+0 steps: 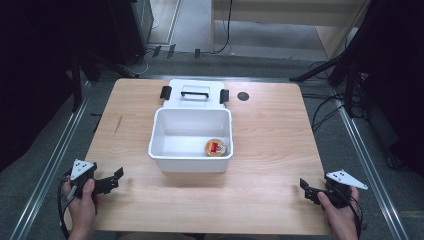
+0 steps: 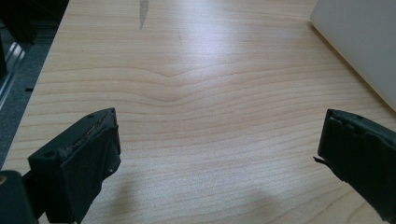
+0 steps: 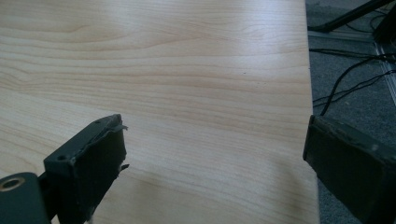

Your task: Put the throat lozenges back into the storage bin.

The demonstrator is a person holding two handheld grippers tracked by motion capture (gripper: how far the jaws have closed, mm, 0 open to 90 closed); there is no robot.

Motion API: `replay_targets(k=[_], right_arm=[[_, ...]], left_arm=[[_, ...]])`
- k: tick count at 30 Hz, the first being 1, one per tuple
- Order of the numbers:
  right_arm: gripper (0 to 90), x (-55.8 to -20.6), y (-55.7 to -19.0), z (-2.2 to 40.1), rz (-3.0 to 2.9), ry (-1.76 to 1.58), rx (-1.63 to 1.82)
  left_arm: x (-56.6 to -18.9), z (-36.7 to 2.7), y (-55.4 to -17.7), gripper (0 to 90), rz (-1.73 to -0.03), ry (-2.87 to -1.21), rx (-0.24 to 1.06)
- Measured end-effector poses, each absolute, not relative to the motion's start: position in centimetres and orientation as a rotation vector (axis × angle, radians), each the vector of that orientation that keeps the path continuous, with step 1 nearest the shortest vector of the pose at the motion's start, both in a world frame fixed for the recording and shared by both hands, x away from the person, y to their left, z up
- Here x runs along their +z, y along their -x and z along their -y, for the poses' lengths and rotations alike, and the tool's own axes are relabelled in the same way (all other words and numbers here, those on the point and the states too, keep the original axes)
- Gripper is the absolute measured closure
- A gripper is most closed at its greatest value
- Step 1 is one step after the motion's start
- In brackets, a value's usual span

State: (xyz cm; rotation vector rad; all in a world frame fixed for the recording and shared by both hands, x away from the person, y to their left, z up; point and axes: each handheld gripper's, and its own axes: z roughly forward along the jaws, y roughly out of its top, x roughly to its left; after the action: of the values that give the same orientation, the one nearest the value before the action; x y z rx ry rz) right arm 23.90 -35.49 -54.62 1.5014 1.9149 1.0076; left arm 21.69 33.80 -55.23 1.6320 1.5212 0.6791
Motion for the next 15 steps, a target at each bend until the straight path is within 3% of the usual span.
replay_targets(k=[15], right_arm=[[7.3, -54.72, -22.86, 36.39, -1.795, -1.558, 1.103]], left_arm=[[-55.27, -33.90, -21.85, 0.0, -1.530, -1.626, 0.662]])
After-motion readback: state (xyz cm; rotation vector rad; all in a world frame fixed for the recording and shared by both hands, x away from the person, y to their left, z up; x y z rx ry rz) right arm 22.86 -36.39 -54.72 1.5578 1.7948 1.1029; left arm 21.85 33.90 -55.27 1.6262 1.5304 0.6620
